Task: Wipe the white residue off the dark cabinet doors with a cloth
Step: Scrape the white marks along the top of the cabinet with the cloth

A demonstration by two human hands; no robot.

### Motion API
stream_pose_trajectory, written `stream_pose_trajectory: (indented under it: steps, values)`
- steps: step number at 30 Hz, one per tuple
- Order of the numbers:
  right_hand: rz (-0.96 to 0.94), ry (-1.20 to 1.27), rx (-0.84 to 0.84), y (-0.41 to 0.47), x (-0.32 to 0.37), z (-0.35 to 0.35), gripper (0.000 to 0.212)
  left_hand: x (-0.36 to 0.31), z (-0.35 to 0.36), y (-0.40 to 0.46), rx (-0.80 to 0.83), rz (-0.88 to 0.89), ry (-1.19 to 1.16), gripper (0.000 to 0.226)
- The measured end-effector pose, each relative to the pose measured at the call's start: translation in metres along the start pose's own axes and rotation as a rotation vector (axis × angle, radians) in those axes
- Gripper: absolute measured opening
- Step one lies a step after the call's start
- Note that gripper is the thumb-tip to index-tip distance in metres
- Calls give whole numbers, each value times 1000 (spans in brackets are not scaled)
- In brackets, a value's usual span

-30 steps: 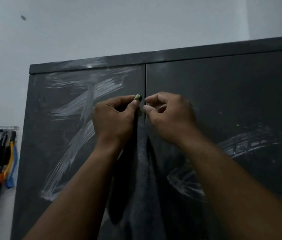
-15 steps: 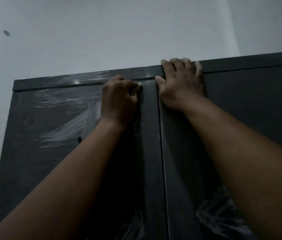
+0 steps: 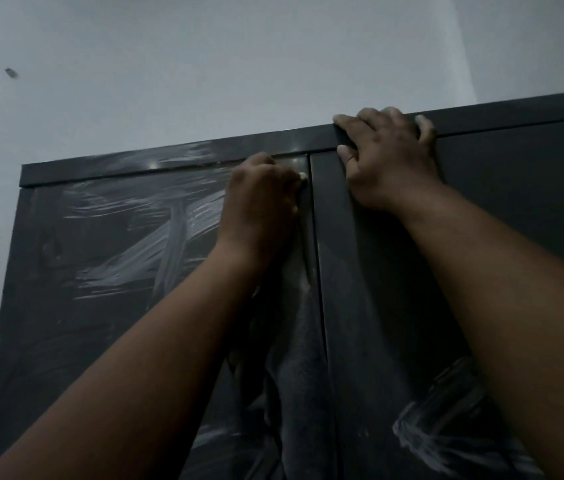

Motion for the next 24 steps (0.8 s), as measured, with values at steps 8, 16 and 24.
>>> stream_pose_trajectory:
  steps: [8, 16, 24]
  values:
    - [7, 33, -15, -3, 1, 4, 49, 1, 1, 11, -73, -154, 41, 16]
    - [15, 69, -27, -3, 1, 8, 51, 13, -4, 9, -135, -250, 84, 20]
    - [10, 83, -59, -7, 0, 9, 52, -23, 8, -4, -40, 16, 69, 11]
Point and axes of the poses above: each hand's wrist, its own y-axis towards the middle knuckle, its own z-axis out of the palm, x = y × z, the point moved 7 cm from there along y, towards the middle knuckle, and after that the axes turned 6 degrees about z, right-handed, at the moved point
